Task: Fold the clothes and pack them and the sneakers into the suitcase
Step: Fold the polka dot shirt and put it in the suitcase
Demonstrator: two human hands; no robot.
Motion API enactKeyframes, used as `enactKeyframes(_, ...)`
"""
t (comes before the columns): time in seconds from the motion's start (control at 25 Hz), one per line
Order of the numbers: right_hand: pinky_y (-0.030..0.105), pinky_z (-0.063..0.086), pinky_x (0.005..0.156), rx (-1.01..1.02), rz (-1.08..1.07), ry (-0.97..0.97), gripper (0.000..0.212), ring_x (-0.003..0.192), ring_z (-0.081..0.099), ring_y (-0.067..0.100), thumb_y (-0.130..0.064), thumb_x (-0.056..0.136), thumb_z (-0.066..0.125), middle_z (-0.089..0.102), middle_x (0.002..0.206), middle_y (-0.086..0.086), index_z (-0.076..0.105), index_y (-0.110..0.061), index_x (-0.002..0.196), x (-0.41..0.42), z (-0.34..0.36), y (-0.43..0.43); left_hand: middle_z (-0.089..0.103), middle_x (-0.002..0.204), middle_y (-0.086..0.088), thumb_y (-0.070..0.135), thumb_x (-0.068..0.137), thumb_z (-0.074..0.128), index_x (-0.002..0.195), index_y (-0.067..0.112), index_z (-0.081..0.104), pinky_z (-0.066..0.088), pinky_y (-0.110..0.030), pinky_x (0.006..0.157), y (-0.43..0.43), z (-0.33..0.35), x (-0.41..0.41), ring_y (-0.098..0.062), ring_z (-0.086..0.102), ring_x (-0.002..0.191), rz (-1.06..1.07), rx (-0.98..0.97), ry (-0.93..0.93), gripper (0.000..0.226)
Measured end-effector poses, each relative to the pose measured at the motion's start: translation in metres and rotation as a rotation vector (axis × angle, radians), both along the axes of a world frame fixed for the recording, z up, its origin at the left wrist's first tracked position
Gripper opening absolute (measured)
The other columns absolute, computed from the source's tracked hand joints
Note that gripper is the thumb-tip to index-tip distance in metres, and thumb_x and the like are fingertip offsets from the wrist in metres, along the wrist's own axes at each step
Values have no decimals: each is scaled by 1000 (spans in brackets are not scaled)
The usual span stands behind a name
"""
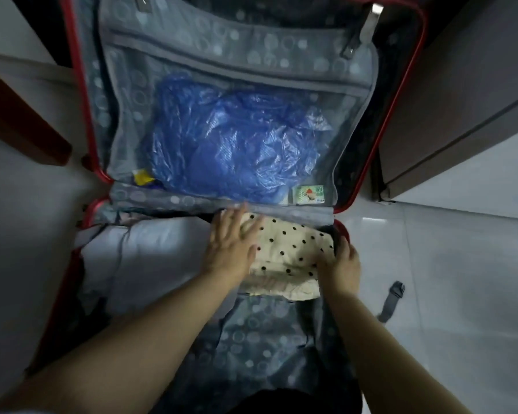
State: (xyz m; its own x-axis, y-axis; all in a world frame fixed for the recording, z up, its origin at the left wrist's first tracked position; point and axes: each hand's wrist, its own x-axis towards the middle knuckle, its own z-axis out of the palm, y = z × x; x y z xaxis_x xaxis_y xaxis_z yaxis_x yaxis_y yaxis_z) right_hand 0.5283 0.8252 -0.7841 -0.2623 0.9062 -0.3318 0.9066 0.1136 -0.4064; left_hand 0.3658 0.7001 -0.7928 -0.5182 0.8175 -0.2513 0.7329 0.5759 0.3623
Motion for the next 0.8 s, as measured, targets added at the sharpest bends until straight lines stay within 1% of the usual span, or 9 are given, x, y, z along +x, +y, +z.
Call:
enactKeyframes(0.04, 44, 29, 111, 79, 144, -85, 57, 133, 34, 34, -23, 90, 52, 33, 147, 14, 32, -19, 142, -2, -14, -9, -6, 158, 2, 36, 98, 28, 147, 35, 11, -22, -33, 110, -1, -22, 6, -22, -10, 143, -129, 6, 124, 52)
enactKeyframes(0.08, 45, 16, 116, 62, 319, -172, 56, 141, 20, 33, -32, 94, 45, 20, 154, 11, 23, -25, 146, -5, -24, -22, -5, 158, 3, 39, 98, 21, 146, 35, 19, -24, -34, 110, -5, -37, 10, -19, -10, 142, -181, -34, 160, 48)
enactKeyframes(0.16, 48, 0, 117, -107, 568, -368, 59, 145, -3, 30, -49, 97, 29, -2, 158, 5, 3, -35, 148, -8, -31, -36, -25, 154, 2, 44, 99, 10, 148, 31, 4, -19, -39, 110, -10, -44, 13, -21, -15, 143, -223, -159, 204, 51)
enactKeyframes(0.2, 50, -3, 117, -190, 605, -450, 62, 145, -6, 31, -54, 95, 26, -7, 158, 4, -3, -37, 147, -9, -29, -37, -23, 155, 0, 43, 99, 11, 149, 29, -2, -14, -42, 112, -11, -40, 10, -22, -10, 144, -234, -205, 158, 53)
enactKeyframes(0.28, 50, -2, 116, -279, 600, -532, 65, 144, -2, 33, -58, 94, 28, -7, 158, 7, -5, -38, 147, -15, 0, -34, -6, 159, -2, 41, 100, 19, 150, 25, 0, -8, -45, 115, -17, -5, 8, -23, -3, 145, -229, -388, -42, 56)
enactKeyframes(0.32, 50, -1, 116, -291, 601, -554, 67, 144, 0, 34, -57, 94, 29, -7, 158, 10, -5, -36, 147, -20, 25, -36, -2, 159, -2, 41, 100, 22, 150, 24, 0, -7, -45, 115, -23, 25, 8, -23, -3, 146, -214, -444, -106, 57)
enactKeyframes(0.48, 45, 3, 117, -283, 645, -464, 68, 145, 2, 30, -51, 96, 31, -3, 158, 11, -7, -29, 149, -30, 167, -82, 8, 158, -1, 43, 99, 22, 149, 28, -3, -4, -44, 116, -91, 178, 1, -22, 5, 145, -127, -372, -129, 58)
enactKeyframes(0.6, 42, 13, 117, -364, 630, -390, 68, 143, 15, 31, -47, 96, 35, 9, 157, 8, 0, -26, 149, -33, 298, -123, 9, 158, -1, 37, 100, 24, 149, 27, -4, -4, -43, 117, -149, 313, 4, -22, 6, 145, 3, -410, -158, 57)
enactKeyframes(0.8, 38, 18, 114, -243, 849, -265, 64, 140, 21, 27, -43, 96, 37, 16, 155, 4, 4, -24, 148, -48, 504, -194, 9, 158, 1, 39, 100, 20, 149, 28, -1, -4, -39, 116, -221, 514, 14, -20, 7, 145, 225, -276, -90, 55)
